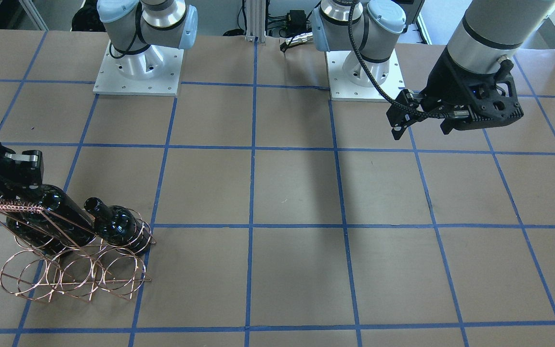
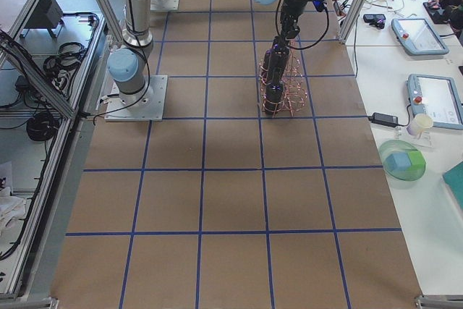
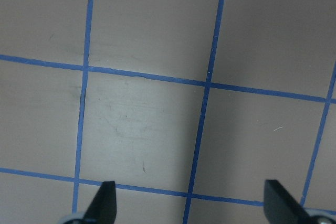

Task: Place wine into wine basket
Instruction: 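Lower the bottle into the empty rack slot with the right gripper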

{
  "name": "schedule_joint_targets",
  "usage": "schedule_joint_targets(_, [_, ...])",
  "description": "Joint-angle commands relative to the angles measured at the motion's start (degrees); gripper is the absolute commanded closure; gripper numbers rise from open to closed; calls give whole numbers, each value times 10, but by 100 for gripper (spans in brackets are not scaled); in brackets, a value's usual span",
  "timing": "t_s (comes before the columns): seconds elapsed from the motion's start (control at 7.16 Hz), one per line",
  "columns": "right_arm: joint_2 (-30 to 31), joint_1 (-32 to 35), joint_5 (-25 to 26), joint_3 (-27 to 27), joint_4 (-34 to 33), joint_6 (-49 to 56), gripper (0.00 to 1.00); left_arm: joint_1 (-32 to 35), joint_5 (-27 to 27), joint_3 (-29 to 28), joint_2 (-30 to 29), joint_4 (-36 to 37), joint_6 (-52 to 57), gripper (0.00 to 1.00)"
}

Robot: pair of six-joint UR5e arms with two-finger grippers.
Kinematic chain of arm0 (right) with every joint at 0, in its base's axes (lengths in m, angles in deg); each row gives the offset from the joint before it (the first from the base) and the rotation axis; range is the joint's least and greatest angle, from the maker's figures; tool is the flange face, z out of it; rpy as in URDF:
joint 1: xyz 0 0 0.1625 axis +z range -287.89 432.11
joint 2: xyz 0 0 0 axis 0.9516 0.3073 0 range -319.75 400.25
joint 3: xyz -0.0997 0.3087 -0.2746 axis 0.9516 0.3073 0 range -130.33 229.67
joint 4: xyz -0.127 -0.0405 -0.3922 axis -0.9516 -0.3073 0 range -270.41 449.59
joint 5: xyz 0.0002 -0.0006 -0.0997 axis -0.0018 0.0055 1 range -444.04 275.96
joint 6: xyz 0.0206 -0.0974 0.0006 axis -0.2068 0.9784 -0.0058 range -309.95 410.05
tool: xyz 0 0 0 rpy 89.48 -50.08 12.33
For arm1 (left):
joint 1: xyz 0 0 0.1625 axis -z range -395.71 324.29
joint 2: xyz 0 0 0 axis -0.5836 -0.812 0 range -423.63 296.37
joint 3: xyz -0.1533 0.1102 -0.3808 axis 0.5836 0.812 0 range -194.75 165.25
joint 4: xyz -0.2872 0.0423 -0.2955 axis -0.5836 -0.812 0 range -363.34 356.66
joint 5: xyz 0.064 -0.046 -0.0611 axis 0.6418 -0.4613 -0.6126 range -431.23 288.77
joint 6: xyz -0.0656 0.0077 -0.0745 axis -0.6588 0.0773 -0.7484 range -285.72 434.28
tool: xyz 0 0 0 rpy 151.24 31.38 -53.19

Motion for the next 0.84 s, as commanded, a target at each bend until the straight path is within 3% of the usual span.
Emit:
schedule_joint_targets(0.0, [1, 0, 0, -15, -15, 0, 86, 1, 9, 5, 0, 0, 0, 0])
schedule_joint_targets(0.28, [-5, 0, -2, -23, -28, 3, 86, 1, 8, 4, 2, 6, 1, 0])
schedule_joint_targets(0.7, [-5, 0, -1, -91, -103, 9, 85, 9, 20, -7, 18, 5, 5, 0])
